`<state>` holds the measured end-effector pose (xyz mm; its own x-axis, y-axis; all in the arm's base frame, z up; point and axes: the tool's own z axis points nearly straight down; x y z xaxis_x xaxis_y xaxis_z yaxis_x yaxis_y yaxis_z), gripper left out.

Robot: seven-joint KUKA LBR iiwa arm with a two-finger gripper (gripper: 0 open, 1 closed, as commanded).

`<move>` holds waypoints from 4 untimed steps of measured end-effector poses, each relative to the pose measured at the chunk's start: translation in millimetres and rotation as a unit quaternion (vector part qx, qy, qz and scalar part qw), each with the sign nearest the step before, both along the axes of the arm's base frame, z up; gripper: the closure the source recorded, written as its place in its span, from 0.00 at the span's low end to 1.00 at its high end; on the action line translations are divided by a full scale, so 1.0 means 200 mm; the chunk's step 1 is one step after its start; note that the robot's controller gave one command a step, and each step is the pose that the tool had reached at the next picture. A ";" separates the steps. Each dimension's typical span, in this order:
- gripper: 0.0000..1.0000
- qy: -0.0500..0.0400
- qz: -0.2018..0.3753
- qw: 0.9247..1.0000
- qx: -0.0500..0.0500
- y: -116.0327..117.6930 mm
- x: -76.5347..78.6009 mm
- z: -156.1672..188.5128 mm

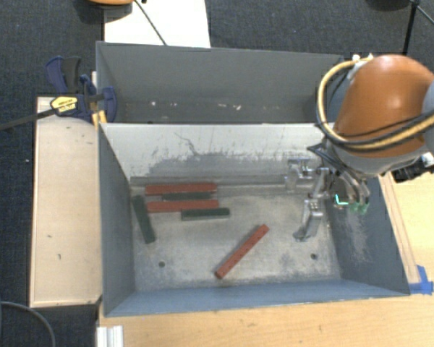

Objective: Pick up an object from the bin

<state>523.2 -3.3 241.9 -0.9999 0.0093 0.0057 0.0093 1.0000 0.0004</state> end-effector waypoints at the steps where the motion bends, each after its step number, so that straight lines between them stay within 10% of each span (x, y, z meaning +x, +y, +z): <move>1: 0.00 -0.004 0.000 1.000 0.000 0.00 0.01 0.02; 3: 0.00 -0.002 0.149 0.989 0.001 0.38 -0.22 -0.41; 4: 0.00 -0.005 0.206 0.979 0.001 0.41 -0.12 -0.49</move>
Offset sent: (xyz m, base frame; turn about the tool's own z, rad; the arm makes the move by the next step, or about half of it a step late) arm -0.0456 0.0717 -0.1719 -0.2354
